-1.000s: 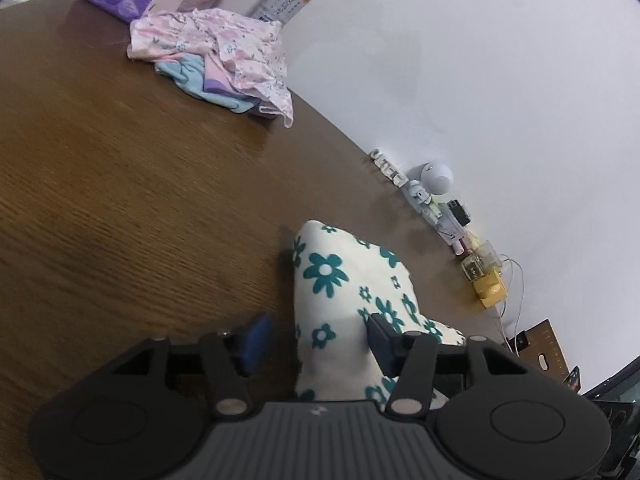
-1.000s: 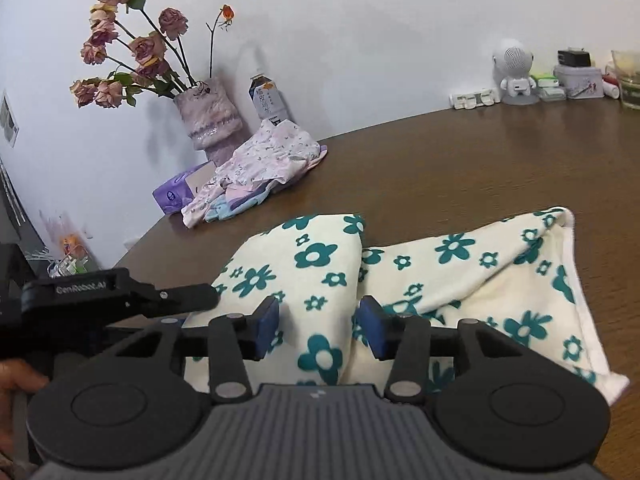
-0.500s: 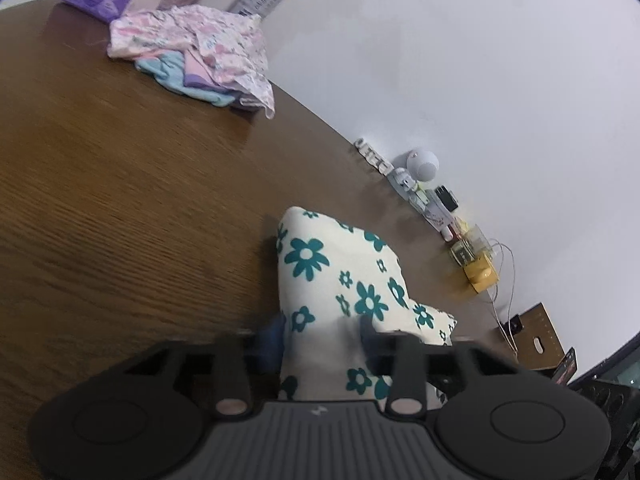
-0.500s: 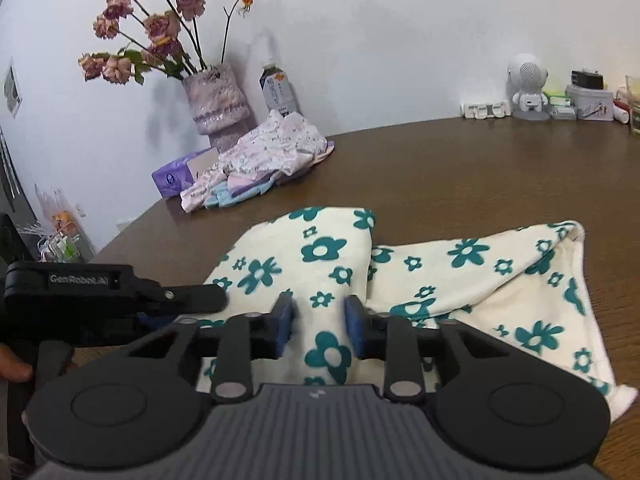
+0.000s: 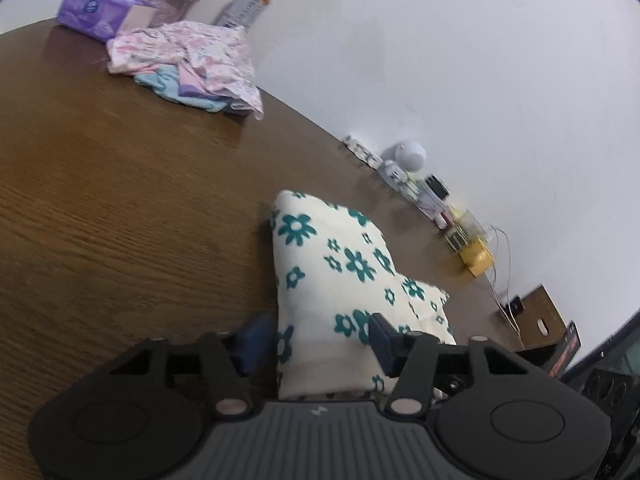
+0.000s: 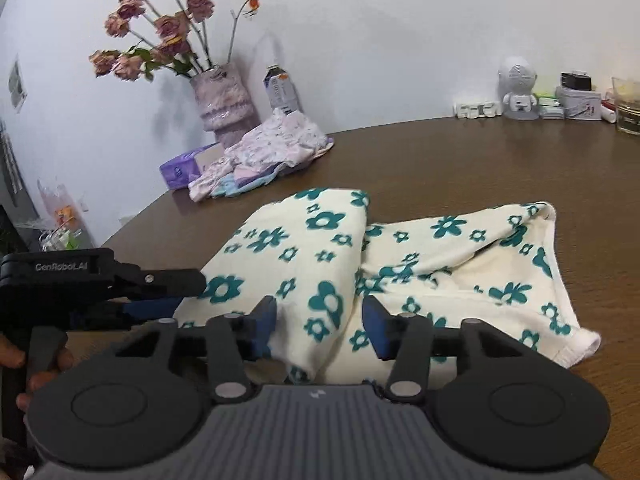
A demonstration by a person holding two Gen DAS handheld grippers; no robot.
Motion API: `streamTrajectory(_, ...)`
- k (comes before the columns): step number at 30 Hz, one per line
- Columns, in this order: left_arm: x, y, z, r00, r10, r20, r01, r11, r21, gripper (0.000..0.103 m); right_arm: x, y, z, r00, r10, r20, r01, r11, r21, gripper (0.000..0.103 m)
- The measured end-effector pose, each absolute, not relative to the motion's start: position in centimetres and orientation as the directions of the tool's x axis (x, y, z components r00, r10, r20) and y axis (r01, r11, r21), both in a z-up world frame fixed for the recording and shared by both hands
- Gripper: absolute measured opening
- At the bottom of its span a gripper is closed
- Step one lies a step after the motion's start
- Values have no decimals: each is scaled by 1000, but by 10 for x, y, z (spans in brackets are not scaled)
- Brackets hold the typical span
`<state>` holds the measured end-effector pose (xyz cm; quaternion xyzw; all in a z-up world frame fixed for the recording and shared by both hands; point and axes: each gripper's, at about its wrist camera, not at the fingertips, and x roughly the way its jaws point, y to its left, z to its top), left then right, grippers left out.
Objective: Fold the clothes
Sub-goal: 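Roll the pinched dress edge over onto the bundle with both tools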
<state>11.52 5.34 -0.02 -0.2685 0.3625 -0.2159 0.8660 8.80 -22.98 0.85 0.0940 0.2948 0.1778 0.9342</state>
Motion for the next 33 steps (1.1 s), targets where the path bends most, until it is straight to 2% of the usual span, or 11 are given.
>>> streamTrajectory(1,116,52,-1,644,-569,-512,182,764,-619,30,90,-228,6,754,397,-523,-284,916,285,19)
streamTrajectory(3,113,54,1,652,-568,-501,190,763,-618,34,92,-225,3,749,404,-525,-296,913,280,20)
streamTrajectory(5,107,60,7,665,-571,-481,208,760,-616,58,87,-230,8,755,412,-510,-301,909,289,33)
streamTrajectory(6,103,63,9,671,-573,-470,217,759,-615,60,81,-234,12,765,407,-499,-304,911,277,49)
streamTrajectory(9,90,63,21,665,-581,-469,321,790,-522,61,63,-240,23,761,410,-502,-373,911,177,52)
streamTrajectory(13,76,37,29,646,-537,-543,460,841,-284,65,52,-217,18,726,377,-575,-485,873,-40,52)
streamTrajectory(20,74,5,18,672,-435,-599,515,856,-44,61,63,-189,5,754,295,-587,-497,840,-216,43)
streamTrajectory(29,85,-14,8,703,-380,-601,489,872,21,61,76,-186,5,783,288,-552,-465,860,-211,36)
streamTrajectory(30,88,-14,8,702,-379,-602,482,876,11,56,77,-185,3,779,284,-559,-465,860,-211,33)
streamTrajectory(31,90,-12,7,701,-380,-603,477,879,0,43,78,-185,1,773,284,-568,-465,862,-202,29)
streamTrajectory(33,93,-10,5,701,-383,-602,468,883,-17,36,79,-187,0,771,287,-568,-458,871,-181,23)
